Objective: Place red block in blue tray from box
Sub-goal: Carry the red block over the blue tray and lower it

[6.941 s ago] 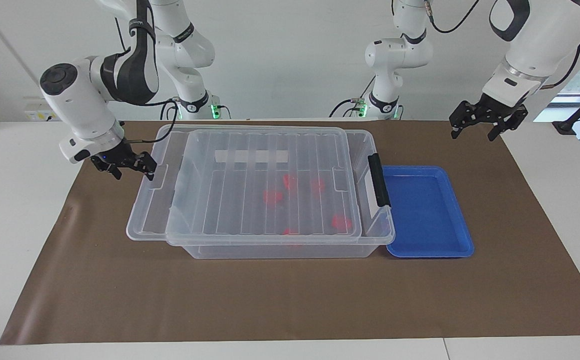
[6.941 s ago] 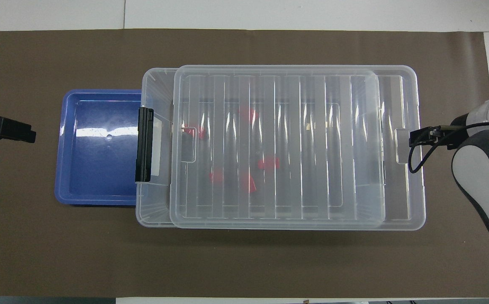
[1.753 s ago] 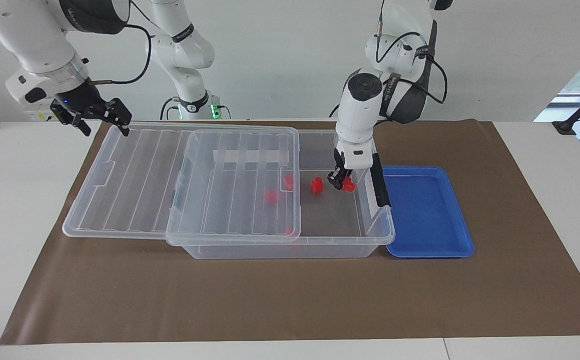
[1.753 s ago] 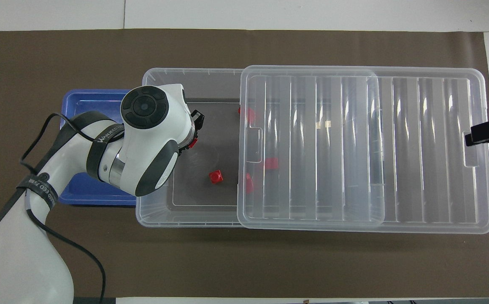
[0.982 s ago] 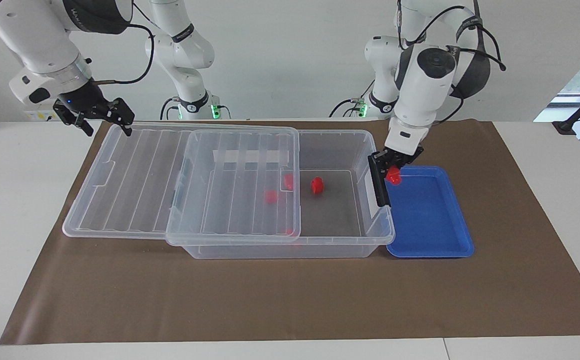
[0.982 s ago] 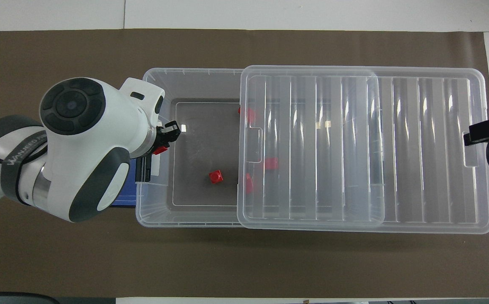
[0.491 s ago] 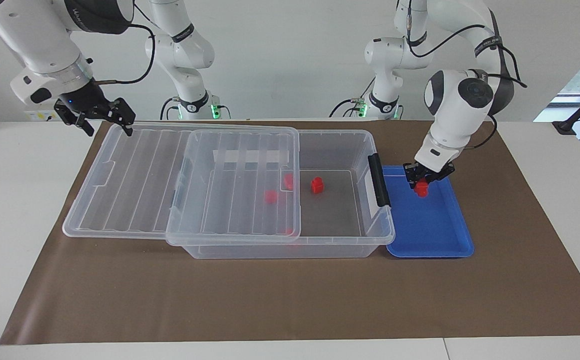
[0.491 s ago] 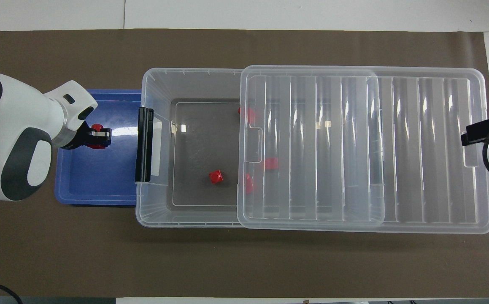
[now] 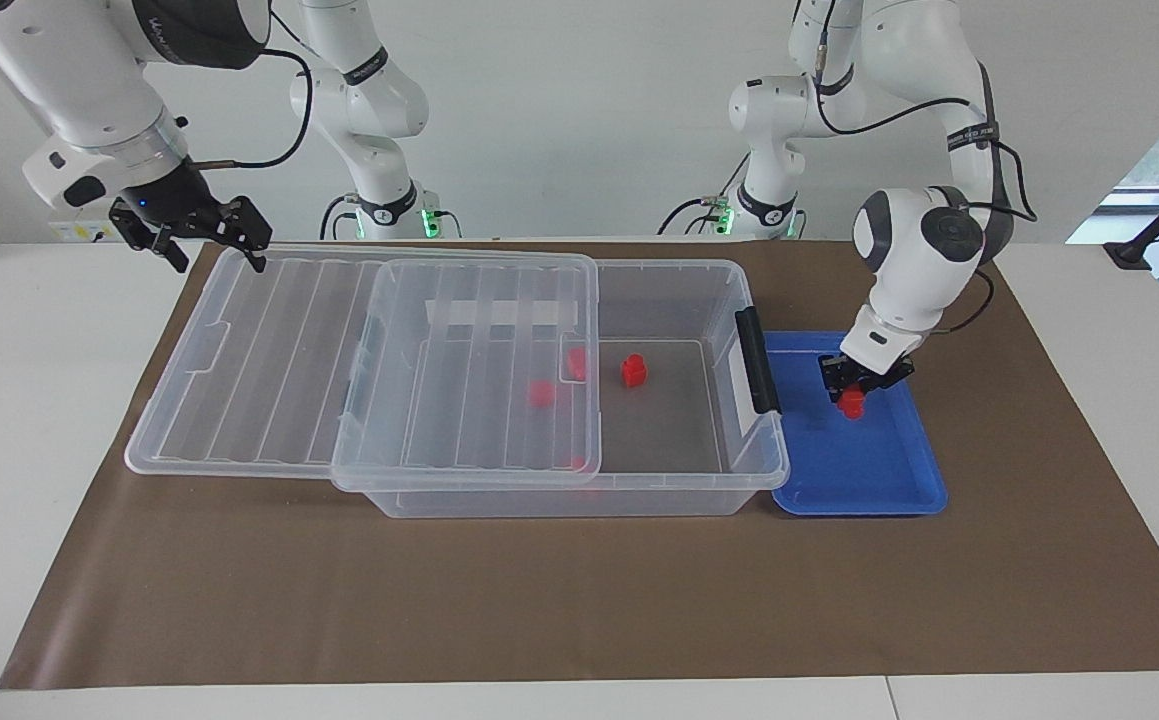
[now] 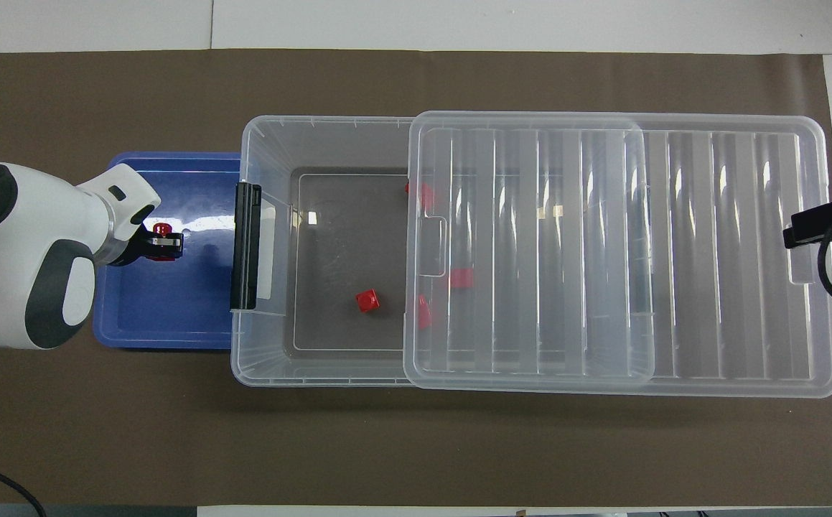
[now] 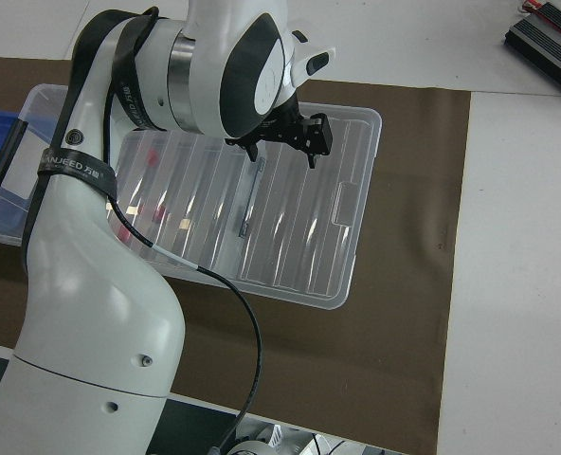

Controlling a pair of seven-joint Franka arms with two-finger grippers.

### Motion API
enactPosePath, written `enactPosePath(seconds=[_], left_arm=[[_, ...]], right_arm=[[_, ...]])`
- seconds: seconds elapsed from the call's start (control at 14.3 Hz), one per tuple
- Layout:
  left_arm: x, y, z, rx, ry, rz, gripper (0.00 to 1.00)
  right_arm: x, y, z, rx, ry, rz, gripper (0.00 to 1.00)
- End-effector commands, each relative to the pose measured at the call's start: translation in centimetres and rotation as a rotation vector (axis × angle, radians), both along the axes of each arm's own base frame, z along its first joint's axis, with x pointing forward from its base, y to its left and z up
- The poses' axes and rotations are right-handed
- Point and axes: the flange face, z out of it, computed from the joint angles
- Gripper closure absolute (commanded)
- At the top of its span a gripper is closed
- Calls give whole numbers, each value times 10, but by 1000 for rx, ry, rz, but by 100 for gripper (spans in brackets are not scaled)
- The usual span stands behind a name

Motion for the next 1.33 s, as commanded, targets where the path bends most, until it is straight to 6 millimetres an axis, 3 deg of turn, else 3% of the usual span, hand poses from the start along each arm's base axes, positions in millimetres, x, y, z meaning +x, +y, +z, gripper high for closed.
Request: enactPosePath(seconds=[0.0,0.28,0.35,0.42,0.49,0.7,0.84,0.91,1.05,1.12,1.26], left_arm=[[6,-2,-22,3,-25,-26,100],[11,-2,-47,0,-21,-26,100],[12,-2,-45,0,-19,-26,90],[12,-3,-44,1,-19,-29,11],[12,-3,-41,1,-21,-29,0],[10,-8,-19,2,-22,-34,0],[11,-10,12,8,-6,-37,0],[10,-11,31,10,0,-35,0],[10,-12,74,14,10,-29,0],[9,-12,93,17,17,-27,0],[8,-12,133,14,25,-21,0]], right_arm=[[-2,3,1,-21,13,-13,0],[-3,3,0,-22,10,-7,0],[-5,3,-3,-22,16,-10,0],[-10,0,-10,-23,26,-14,0],[-10,-5,-13,-24,6,-11,0],[-22,-71,-32,-30,-63,53,0],[-34,-122,-52,-39,-98,117,0],[-35,-131,-55,-51,-122,163,10],[-36,-135,-57,-52,-117,224,87],[-36,-135,-61,-48,-110,215,100],[-34,-159,-80,-53,-118,174,100]])
